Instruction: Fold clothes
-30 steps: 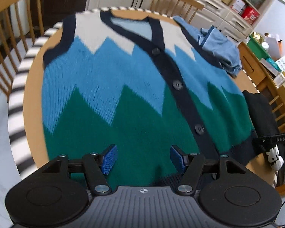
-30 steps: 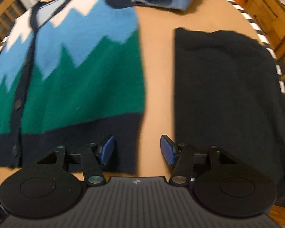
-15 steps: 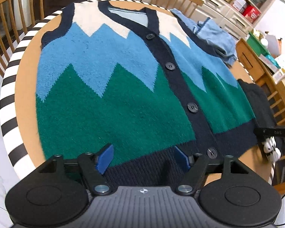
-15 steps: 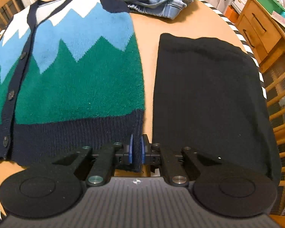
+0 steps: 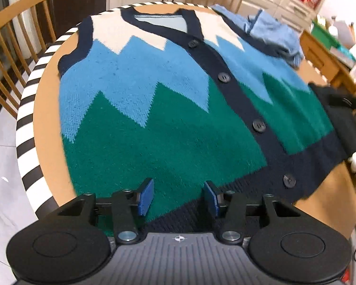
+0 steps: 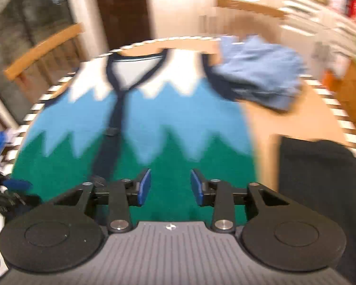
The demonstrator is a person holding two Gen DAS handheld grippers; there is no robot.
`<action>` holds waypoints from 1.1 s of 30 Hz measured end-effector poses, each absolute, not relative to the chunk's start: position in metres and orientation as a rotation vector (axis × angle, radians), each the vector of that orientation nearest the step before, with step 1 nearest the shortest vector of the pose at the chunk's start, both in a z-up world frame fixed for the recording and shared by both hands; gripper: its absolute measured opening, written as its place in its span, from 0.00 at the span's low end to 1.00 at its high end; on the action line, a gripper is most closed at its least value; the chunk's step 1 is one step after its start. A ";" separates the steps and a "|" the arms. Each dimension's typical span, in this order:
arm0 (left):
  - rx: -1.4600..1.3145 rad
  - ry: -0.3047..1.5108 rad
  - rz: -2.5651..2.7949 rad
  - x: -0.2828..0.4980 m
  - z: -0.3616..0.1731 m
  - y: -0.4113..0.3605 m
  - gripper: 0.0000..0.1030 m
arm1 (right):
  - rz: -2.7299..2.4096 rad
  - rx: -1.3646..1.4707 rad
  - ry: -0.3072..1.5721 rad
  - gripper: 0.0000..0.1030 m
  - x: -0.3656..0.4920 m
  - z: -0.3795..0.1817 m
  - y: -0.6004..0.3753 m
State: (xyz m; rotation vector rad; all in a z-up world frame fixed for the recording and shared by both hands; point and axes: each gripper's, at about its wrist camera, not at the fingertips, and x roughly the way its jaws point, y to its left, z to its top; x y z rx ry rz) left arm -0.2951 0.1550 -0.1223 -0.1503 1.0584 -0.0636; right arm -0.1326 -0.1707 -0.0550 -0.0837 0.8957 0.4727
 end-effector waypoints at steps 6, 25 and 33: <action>-0.186 1.071 -0.083 -0.306 -0.124 0.156 0.47 | 0.373 -0.173 1.004 0.30 -0.099 -0.105 -0.163; -0.153 1.003 -0.014 -0.189 -0.115 0.137 0.44 | 0.296 -0.036 0.968 0.39 -0.034 -0.115 -0.149; -0.001 1.100 0.007 -0.180 -0.123 0.127 0.42 | 0.292 -0.103 0.948 0.45 -0.038 -0.123 -0.150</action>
